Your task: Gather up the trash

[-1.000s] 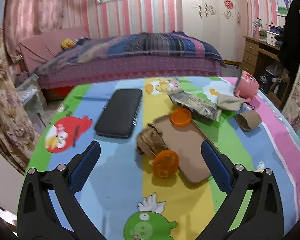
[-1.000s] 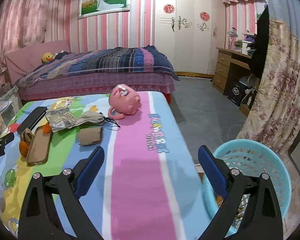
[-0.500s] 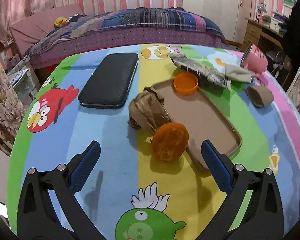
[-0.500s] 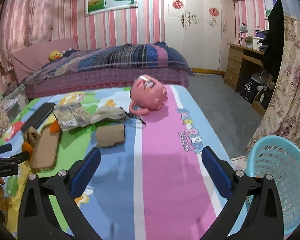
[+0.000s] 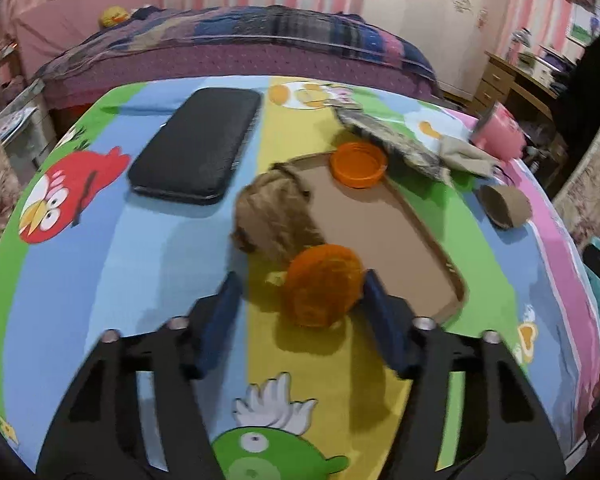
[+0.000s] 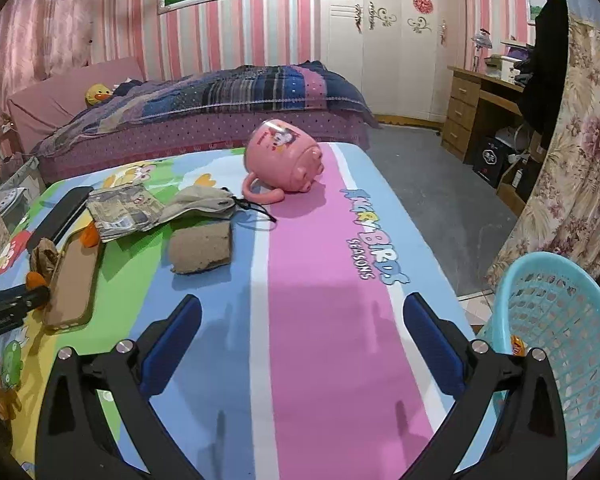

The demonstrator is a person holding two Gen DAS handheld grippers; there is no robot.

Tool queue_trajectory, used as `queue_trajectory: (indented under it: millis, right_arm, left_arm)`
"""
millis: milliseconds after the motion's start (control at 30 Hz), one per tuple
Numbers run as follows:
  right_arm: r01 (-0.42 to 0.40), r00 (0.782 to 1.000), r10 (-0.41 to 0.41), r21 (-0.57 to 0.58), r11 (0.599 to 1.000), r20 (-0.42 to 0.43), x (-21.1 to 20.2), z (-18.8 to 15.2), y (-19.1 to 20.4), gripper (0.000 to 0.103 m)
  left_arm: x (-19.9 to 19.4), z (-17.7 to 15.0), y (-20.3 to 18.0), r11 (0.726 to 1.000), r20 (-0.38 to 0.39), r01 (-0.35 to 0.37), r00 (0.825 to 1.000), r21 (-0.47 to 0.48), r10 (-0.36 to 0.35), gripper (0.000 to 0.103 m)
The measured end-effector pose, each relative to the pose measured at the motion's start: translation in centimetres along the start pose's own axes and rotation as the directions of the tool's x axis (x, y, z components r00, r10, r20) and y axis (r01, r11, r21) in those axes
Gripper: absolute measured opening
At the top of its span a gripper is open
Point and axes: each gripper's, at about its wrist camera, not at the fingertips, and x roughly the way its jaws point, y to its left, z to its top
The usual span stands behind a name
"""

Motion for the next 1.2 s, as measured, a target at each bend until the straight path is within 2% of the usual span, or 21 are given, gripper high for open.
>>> queue_trajectory:
  millis: [33, 233, 333, 467, 633, 800, 1000, 1133, 1200]
  right_arm:
    - [-0.007, 1.0, 0.007, -0.003, 1.0, 0.004, 0.0, 0.0, 0.1, 0.099]
    - [-0.052, 0.999, 0.053, -0.043, 0.998, 0.013, 0.0, -0.2, 1.3, 0.099]
    - [-0.052, 0.999, 0.053, -0.077, 0.996, 0.011, 0.2, -0.3, 2.2, 0.099]
    - [-0.066, 0.998, 0.067, -0.089, 0.994, 0.011, 0.3, -0.5, 2.7, 0.098]
    - [-0.077, 0.997, 0.075, -0.081, 0.994, -0.029, 1.5, -0.6, 2.8, 0.098]
    - [-0.102, 0.994, 0.096, -0.099, 0.99, -0.06, 2.8, 0.2, 4.0, 0.096]
    - [-0.155, 0.985, 0.148, -0.067, 0.986, -0.09, 6.1, 2.9, 5.7, 0.091]
    - [-0.144, 0.983, 0.131, -0.098, 0.985, -0.129, 8.5, 4.0, 7.2, 0.088]
    - [-0.133, 0.982, 0.114, -0.122, 0.984, -0.153, 9.6, 4.2, 7.8, 0.082]
  left_arm:
    - [0.0, 0.0, -0.3, 1.0, 0.0, 0.007, 1.0, 0.013, -0.007, 0.041]
    - [-1.2, 0.1, -1.4, 0.998, 0.009, -0.005, 1.0, 0.059, 0.005, 0.03]
    - [-2.2, 0.6, -1.5, 0.998, 0.015, -0.032, 0.999, 0.049, 0.031, 0.03]
    - [-4.0, 1.2, -1.7, 0.998, 0.062, -0.04, 0.997, 0.052, 0.036, 0.03]
    - [-4.6, 1.8, -1.2, 0.996, 0.085, -0.083, 0.993, 0.044, 0.079, 0.03]
    - [-4.4, 2.5, 0.2, 0.999, 0.077, -0.046, 0.996, -0.02, 0.047, 0.03]
    - [-3.2, 3.0, 1.5, 0.996, 0.063, -0.086, 0.994, -0.03, 0.088, 0.03]
    - [-2.4, 3.3, 2.4, 0.986, 0.063, -0.167, 0.984, -0.009, 0.167, 0.03]
    - [-2.4, 3.5, 2.8, 0.986, 0.067, -0.169, 0.983, -0.008, 0.169, 0.03]
